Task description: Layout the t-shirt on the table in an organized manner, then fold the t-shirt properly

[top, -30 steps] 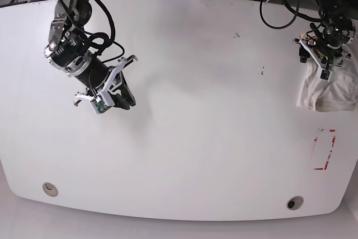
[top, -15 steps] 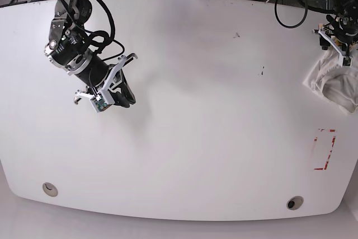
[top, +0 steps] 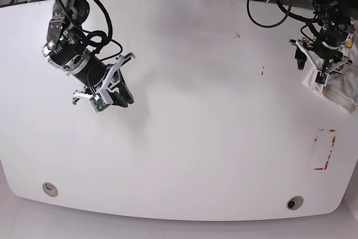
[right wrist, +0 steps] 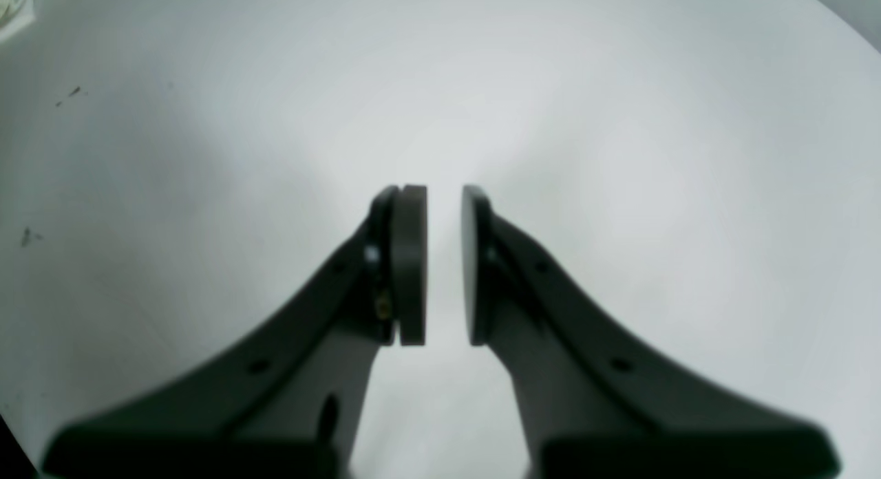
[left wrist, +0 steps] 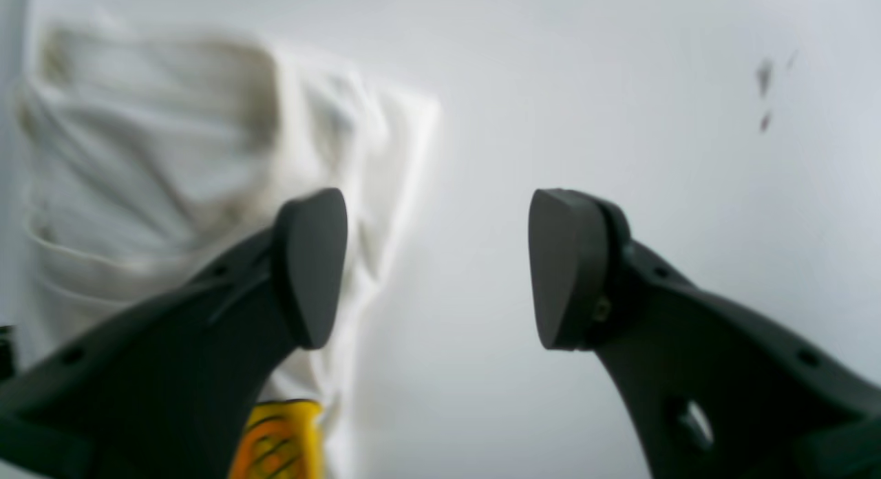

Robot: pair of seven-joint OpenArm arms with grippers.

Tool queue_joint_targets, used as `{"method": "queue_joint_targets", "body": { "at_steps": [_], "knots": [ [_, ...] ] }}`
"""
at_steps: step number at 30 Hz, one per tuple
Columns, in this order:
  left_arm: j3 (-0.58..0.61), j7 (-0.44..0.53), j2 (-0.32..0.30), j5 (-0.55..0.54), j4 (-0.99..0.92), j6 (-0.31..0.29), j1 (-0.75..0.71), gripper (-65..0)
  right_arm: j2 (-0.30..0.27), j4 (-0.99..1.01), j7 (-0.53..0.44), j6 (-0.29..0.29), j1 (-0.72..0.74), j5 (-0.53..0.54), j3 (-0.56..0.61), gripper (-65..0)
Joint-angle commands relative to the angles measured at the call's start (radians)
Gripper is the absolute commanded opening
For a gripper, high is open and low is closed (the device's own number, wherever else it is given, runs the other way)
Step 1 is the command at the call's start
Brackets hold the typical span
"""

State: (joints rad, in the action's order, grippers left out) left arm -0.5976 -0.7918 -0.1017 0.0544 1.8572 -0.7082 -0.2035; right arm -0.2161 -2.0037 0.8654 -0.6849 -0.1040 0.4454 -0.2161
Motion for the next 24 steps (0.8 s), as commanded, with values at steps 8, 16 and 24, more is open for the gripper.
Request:
{"method": "queue_joint_targets", "body": {
  "at_steps": [8,16,24],
  "knots": [
    [-0.060,-0.061,-0.065,0.014,0.011,0.010,0.154,-26.5,-0.013,-0.019,-0.028,-0.006,0.010,0.014,-0.006,-56.6],
    [-0.058,-0.061,-0.145,0.015,-0.118,0.010,0.296,-26.5,-0.013,-0.019,-0.028,-0.006,-0.004,0.014,-0.004,-56.6],
    [-0.038,-0.025,-0.229,0.015,-0.344,0.010,0.413,-26.5,-0.013,-0.019,-0.028,-0.006,-0.010,0.014,-0.004,-56.6]
  ]
}}
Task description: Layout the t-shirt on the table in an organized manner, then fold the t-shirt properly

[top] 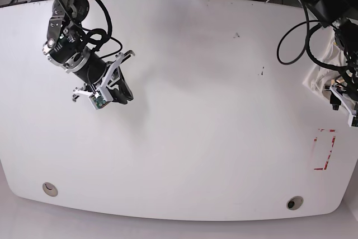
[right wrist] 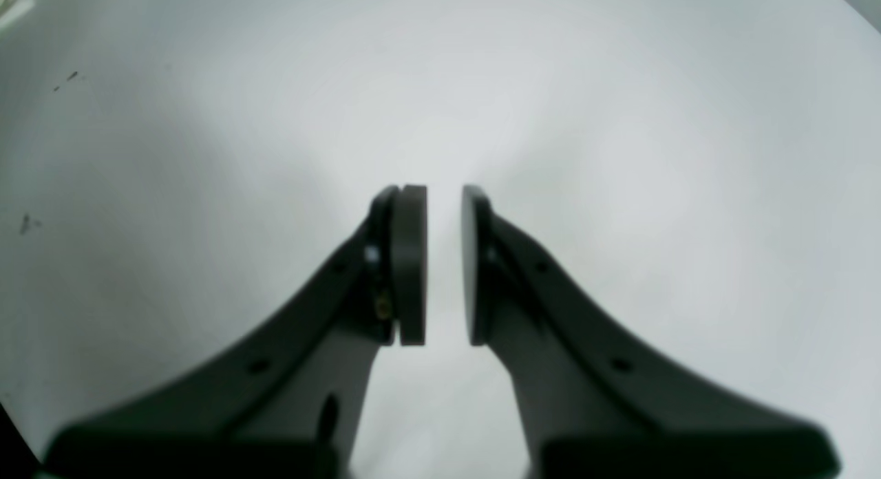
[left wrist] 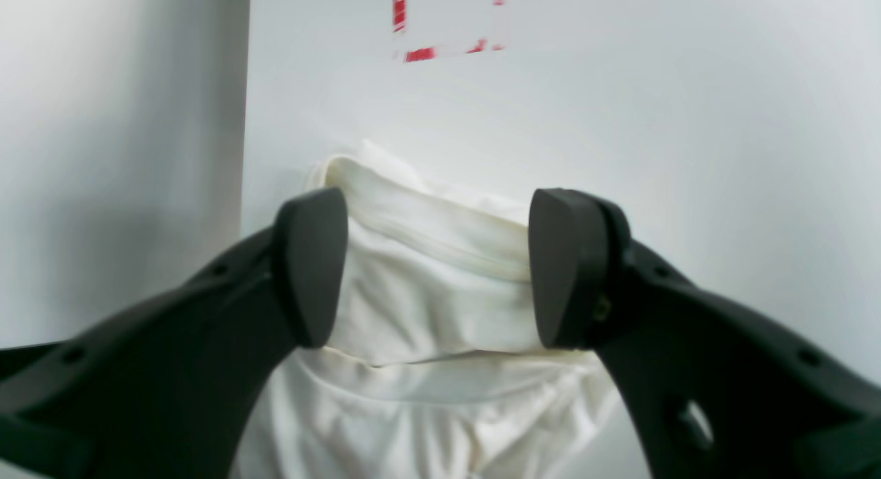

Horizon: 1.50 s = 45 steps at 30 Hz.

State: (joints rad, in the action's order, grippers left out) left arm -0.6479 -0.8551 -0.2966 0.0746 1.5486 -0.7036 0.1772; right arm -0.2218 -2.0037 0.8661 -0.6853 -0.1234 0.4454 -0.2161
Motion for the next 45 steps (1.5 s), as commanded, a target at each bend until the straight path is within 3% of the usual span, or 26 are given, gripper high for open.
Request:
{"method": "queue_joint_targets", "body": {
  "at_steps": [1,4,10,22,30,45],
  "knots": [
    [0.017,0.050,-0.042,-0.005,-0.053,0.005,0.037,-26.5,-0.008,-0.019,-0.029,-0.006,0.008,0.014,-0.004,-56.6],
    [0.030,0.101,-0.068,-0.005,-0.122,0.005,0.043,-26.5,-0.008,-0.019,-0.029,-0.006,0.008,0.014,-0.004,-56.6],
    [0.041,0.214,-0.097,-0.005,-0.294,0.091,0.048,-26.5,-0.008,-0.019,-0.029,-0.013,0.008,0.014,-0.006,-56.8],
    [0.046,0.399,-0.164,-0.006,-0.616,0.098,0.043,-26.5,-0.008,-0.019,-0.029,-0.013,0.008,0.014,-0.007,-56.8],
    [0.040,0.451,-0.203,-0.011,-0.658,0.100,0.017,-26.5,-0.008,-0.021,-0.029,-0.013,-0.009,0.014,-0.007,-56.9],
    [-0.049,0.451,-0.220,-0.008,-0.652,0.100,0.008,-26.5,-0.006,-0.021,-0.029,-0.013,-0.015,0.014,-0.007,-56.9]
  ]
}}
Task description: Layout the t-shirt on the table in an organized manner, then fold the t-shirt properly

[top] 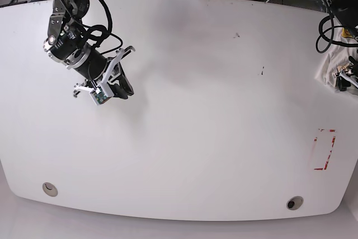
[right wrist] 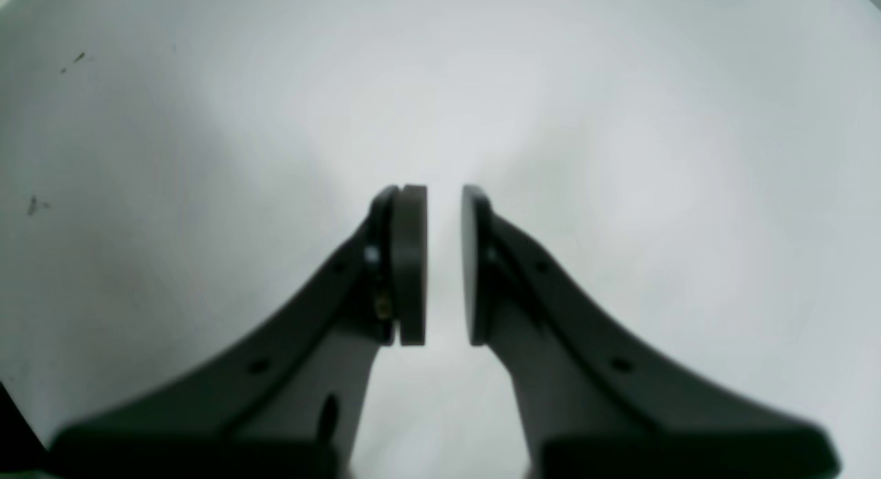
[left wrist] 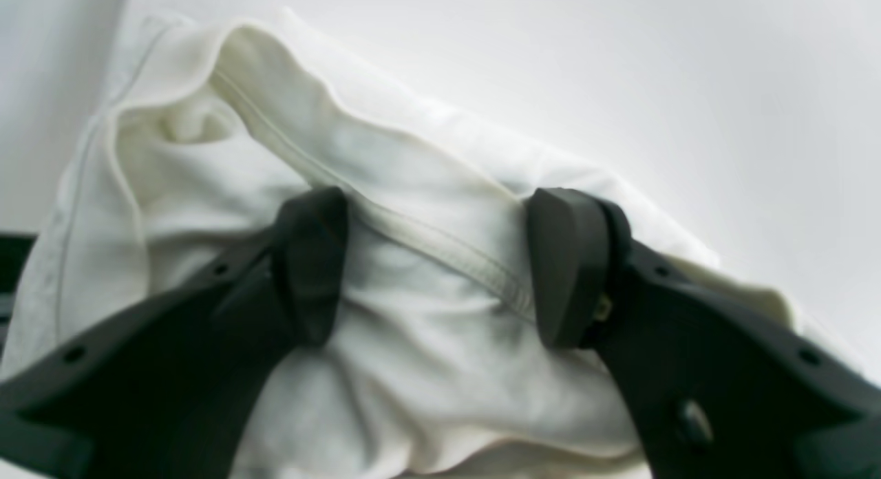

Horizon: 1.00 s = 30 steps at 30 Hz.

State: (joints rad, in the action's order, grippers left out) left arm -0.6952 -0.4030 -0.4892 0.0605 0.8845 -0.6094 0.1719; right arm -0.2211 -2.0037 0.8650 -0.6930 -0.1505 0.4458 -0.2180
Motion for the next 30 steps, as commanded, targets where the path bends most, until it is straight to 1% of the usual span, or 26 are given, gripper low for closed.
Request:
{"method": "queue_joint_targets", "body": {
  "at_steps": [1,4,9,15,17,19,20,21,22,24,25,28,30],
  "knots": [
    [-0.002,-0.001,-0.030,0.006,0.012,0.006,0.013,-26.5,-0.007,-0.021,-0.028,-0.005,0.012,0.014,-0.005,-56.9],
    [-0.004,-0.003,-0.045,0.006,0.012,0.006,0.013,-26.5,-0.007,-0.021,-0.028,-0.005,0.013,0.014,-0.005,-56.9],
    [-0.005,-0.004,-0.049,0.003,0.022,0.003,0.012,-26.5,-0.007,-0.019,-0.030,-0.005,0.022,0.009,-0.004,-56.9],
    [0.002,-0.023,-0.041,0.002,0.167,0.001,-0.012,-26.5,-0.008,-0.016,-0.036,-0.005,0.056,0.005,0.002,-56.4],
    [0.006,-0.041,-0.009,0.002,0.246,0.001,-0.013,-26.5,-0.011,-0.009,-0.036,-0.005,0.076,-0.009,0.002,-56.4],
    [0.006,-0.046,0.036,0.006,0.345,0.001,-0.013,-26.5,-0.008,0.011,-0.045,-0.005,0.105,-0.068,0.004,-56.4],
    [0.006,-0.046,0.048,0.008,0.382,0.001,-0.015,-26.5,-0.005,0.016,-0.054,-0.005,0.114,-0.091,0.004,-56.4],
    [0.007,-0.046,0.065,0.008,0.427,0.001,-0.018,-26.5,0.001,0.022,-0.069,-0.005,0.127,-0.123,0.004,-56.4],
    [0.022,-0.046,0.094,0.009,0.513,0.004,-0.018,-26.5,0.021,0.040,-0.109,-0.005,0.144,-0.187,0.004,-56.4],
    [0.049,-0.046,0.123,0.009,0.585,0.004,-0.019,-26.5,0.042,0.068,-0.161,-0.005,0.157,-0.255,0.004,-56.3],
    [0.075,-0.046,0.154,0.008,0.649,0.006,-0.033,-26.5,0.058,0.099,-0.223,-0.005,0.171,-0.322,0.004,-56.3],
    [0.116,-0.044,0.208,0.008,0.761,0.006,-0.065,-26.5,0.073,0.162,-0.343,-0.005,0.185,-0.416,0.001,-56.3],
    [0.154,-0.044,0.241,0.008,0.836,0.006,-0.085,-26.5,0.079,0.208,-0.421,-0.005,0.187,-0.453,-0.005,-56.3]
  ]
}}
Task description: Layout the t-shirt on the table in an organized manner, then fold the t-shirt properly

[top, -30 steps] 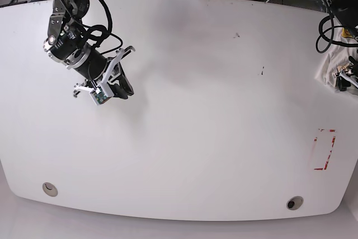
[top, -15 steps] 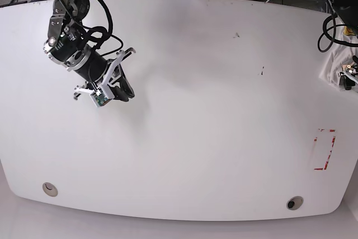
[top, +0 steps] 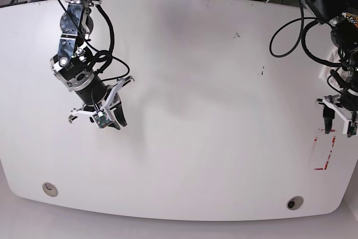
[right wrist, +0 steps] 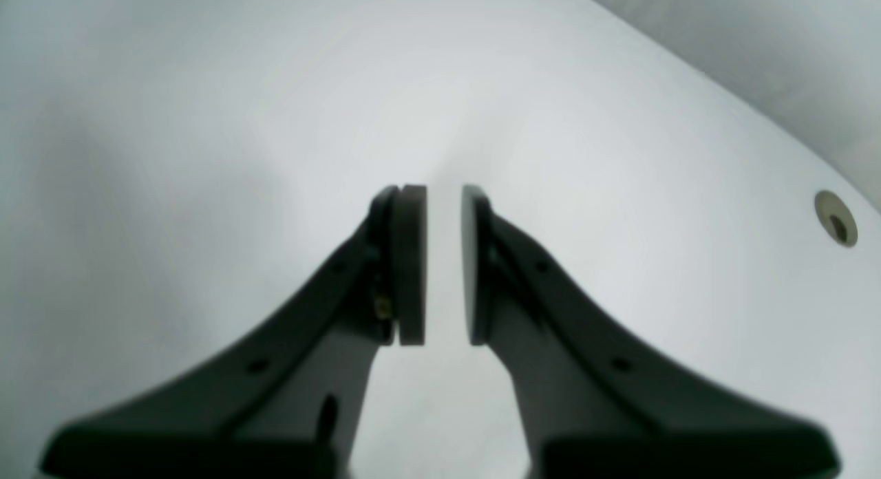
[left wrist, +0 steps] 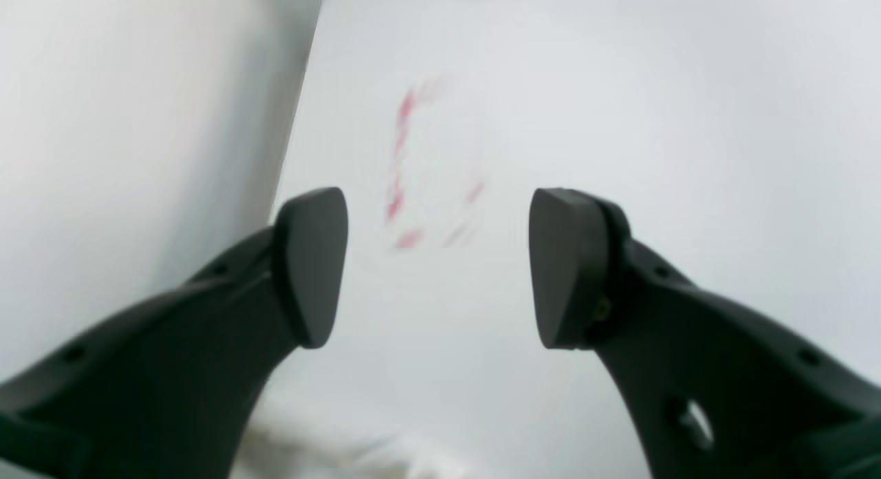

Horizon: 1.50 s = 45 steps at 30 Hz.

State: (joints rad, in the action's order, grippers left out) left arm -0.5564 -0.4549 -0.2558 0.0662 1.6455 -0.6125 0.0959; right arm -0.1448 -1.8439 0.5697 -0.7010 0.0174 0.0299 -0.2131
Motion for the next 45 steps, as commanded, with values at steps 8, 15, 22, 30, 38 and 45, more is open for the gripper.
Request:
{"method": "queue_joint_targets", "body": {
  "at_steps": [8,15,22,30,38,45],
  "knots": [
    [0.143,0.012,0.135,0.002,0.215,0.009,-0.095,-26.5,-0.025,0.218,-0.377,0.022,-0.018,-0.057,-0.059,-56.6],
    [0.269,0.152,0.148,0.002,0.229,0.027,-0.227,-26.7,-0.106,0.372,-0.624,0.113,-0.075,-0.057,-0.084,-56.4],
    [0.362,0.348,0.148,0.002,0.229,0.185,-0.381,-26.7,-0.161,0.415,-0.744,0.195,-0.184,-0.054,-0.085,-56.6],
    [0.387,0.462,0.161,-0.003,0.252,0.213,-0.568,-26.7,-0.143,0.321,-0.762,0.202,-0.374,0.021,-0.136,-56.4],
    [0.390,0.520,0.212,0.001,0.285,0.248,-0.769,-26.7,-0.138,0.264,-0.762,0.195,-0.563,0.101,-0.154,-56.4],
    [0.390,0.525,0.261,-0.001,0.310,0.248,-0.980,-26.7,-0.131,0.175,-0.762,0.194,-0.782,0.186,-0.154,-56.8]
  ]
}}
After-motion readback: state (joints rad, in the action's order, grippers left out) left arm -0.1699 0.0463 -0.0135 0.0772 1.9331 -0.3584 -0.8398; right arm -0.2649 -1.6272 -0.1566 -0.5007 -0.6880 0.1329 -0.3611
